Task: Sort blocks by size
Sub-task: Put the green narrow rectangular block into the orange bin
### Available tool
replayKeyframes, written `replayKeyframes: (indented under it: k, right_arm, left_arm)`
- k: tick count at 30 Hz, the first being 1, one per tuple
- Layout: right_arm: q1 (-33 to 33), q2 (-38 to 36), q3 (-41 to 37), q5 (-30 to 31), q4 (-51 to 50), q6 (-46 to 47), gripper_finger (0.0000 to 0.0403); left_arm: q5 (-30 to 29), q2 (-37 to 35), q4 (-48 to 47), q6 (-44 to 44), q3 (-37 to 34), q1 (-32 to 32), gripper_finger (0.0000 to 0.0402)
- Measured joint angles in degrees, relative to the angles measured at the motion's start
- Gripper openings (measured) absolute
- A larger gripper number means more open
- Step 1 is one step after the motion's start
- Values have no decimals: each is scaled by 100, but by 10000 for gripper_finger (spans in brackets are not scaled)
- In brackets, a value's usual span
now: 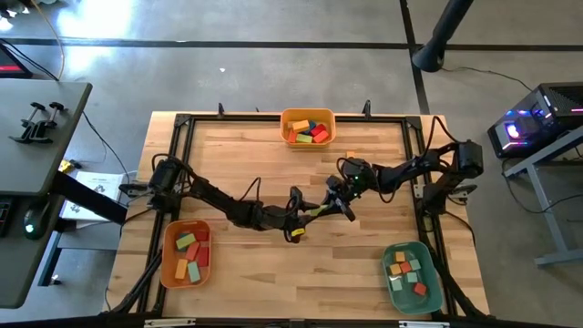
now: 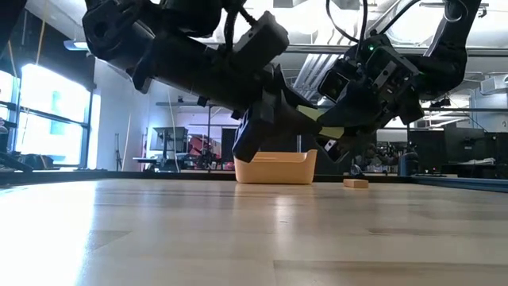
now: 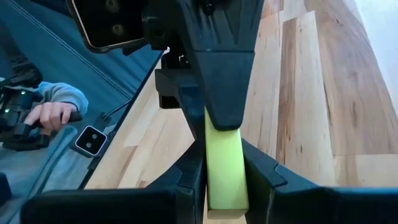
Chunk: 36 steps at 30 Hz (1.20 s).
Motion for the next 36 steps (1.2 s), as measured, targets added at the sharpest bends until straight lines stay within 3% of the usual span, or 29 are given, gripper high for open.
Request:
replayKeyframes:
  k: [5,9,13,16,21,26,29,34,36]
  right_arm:
    - [4,0,0,-26,-17,-95,74]
    - [42,0,0,-327,-11,-255,90]
    - [-56,0,0,-903,-38,-72,120]
    - [-130,0,0,-877,-111,-172,151]
    - [-170,0,0,-235,-367,-669,194]
    - [-110,0,0,475,-532,-1030,203]
    - [-72,0,0,799,-522,-1201,204]
    - [-86,0,0,1037,-311,-1382,204]
    - [-107,0,-1,1037,-146,-1397,204]
  left_arm:
    - [44,0,-3,-109,2,-19,108]
    - [8,0,23,-190,13,-111,106]
    - [-443,-141,-145,-643,14,-392,106]
    - [-820,-470,-690,-992,11,-654,106]
    - [-1707,-1628,-3062,-2366,13,-1199,106]
    - [-2042,-2945,-6544,-5468,146,-2112,106]
    - [-1377,-3256,-8830,-7845,598,-2742,106]
    - [946,-3176,-11687,-11231,1450,-3589,106]
    - [1825,-3128,-12204,-12301,1530,-3894,106]
